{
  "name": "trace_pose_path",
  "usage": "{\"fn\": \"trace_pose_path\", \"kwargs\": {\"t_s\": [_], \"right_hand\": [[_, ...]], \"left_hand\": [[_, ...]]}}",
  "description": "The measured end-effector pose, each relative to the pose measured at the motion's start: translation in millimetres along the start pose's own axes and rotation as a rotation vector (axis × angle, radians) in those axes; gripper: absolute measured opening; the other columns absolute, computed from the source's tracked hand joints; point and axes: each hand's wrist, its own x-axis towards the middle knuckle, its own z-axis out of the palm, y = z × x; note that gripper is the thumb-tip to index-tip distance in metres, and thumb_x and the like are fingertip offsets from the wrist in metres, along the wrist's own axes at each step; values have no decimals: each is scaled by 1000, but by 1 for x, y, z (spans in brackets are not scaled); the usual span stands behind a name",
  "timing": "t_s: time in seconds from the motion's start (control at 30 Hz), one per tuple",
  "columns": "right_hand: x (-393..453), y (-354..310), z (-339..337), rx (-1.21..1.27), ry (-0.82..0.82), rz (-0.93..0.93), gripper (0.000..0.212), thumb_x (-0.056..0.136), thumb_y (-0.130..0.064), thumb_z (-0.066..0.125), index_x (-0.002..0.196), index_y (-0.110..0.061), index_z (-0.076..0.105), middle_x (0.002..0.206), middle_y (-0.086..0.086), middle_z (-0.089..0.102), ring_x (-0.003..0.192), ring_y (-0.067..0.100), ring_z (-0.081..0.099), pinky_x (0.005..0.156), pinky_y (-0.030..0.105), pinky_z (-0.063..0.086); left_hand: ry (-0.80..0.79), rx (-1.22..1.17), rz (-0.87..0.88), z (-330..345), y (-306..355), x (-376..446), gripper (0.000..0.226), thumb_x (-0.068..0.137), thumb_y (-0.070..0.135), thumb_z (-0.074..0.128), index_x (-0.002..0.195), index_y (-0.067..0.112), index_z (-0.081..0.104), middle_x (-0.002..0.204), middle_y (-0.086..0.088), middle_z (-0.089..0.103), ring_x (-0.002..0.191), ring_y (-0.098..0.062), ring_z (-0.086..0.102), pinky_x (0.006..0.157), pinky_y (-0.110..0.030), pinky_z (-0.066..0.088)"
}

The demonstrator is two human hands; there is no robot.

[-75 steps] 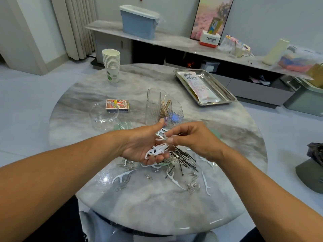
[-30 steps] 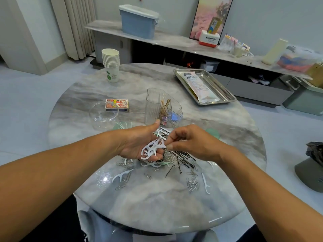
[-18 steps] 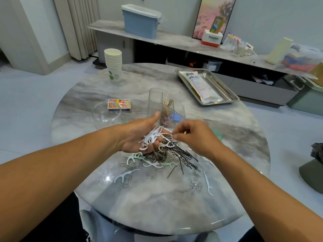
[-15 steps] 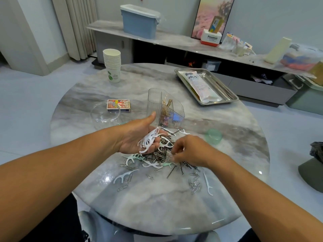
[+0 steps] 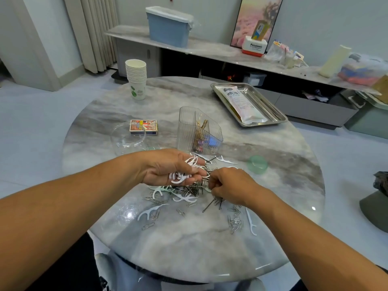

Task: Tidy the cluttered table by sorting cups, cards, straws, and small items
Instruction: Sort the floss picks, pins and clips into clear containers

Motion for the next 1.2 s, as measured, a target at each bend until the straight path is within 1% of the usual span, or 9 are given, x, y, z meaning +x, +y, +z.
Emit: {"fn": "trace_pose_path", "kwargs": {"t_s": [0.07,0.17,0.3,0.43,0.63,0.77,0.9,1.03,1.2], "right_hand": [[1,5,-1,34,-9,26,13,85,-21,67,93,-30,70,88,-15,64,89,14,57,71,27,36],[2,13,-2,75,-3,50,13,87,-23,68,97,-31,72,93,-13,66,96,16,61,71,27,40],[2,11,-6,13,71,28,17,90,-31,67,106,-35,72,108,-8,67,103,20,62,77,30,35],[1,6,-7,60,62,33,17,87,-38,74,103,-31,71,101,-10,66,93,17,59,73,29,35],[0,1,2,89,-19,54,29,77,-43,84,100,-30,72,88,-15,63,86,11,58,71,27,38],[3,0,6,124,-12,85,13,82,-31,82,90,-26,72,84,-12,67,88,14,62,71,26,37],[4,-1,-2,127,-16,62,11,84,-22,76,84,-25,66,80,-12,65,83,15,60,67,28,41],[6,4,-20,287,94,85,17,93,-17,69,106,-29,67,82,-9,59,79,17,57,67,30,46],[0,11,-30,659,103,189,9,96,-26,70,94,-20,76,81,-4,68,68,11,67,67,30,54]], "left_hand": [[23,114,-14,0,-5,2,41,98,-11,49,137,2,49,110,-16,73,81,-15,70,65,-21,59],[151,552,12,1,-14,6,58,101,-5,49,154,8,29,112,-12,73,75,-12,65,62,-23,57],[194,984,59,6,-18,8,62,101,5,53,156,21,31,110,0,72,85,-19,71,84,-52,59],[221,1065,109,13,-9,6,60,101,15,58,155,22,32,92,9,71,74,-5,68,69,-34,55],[296,773,170,5,0,8,35,104,6,44,139,6,46,85,-2,68,68,-10,59,52,-20,41],[305,470,80,7,2,8,25,106,15,46,122,-1,59,74,-4,51,59,-11,44,41,-18,29],[206,220,18,5,5,3,33,108,30,42,112,4,62,73,-3,49,61,-12,48,41,-18,36],[126,1,-33,-2,9,-1,43,107,45,37,112,9,61,71,-3,53,62,-14,52,43,-18,43],[99,-19,1,-1,7,-3,27,103,5,49,129,3,56,78,-8,63,69,-16,65,50,-20,55]]}}
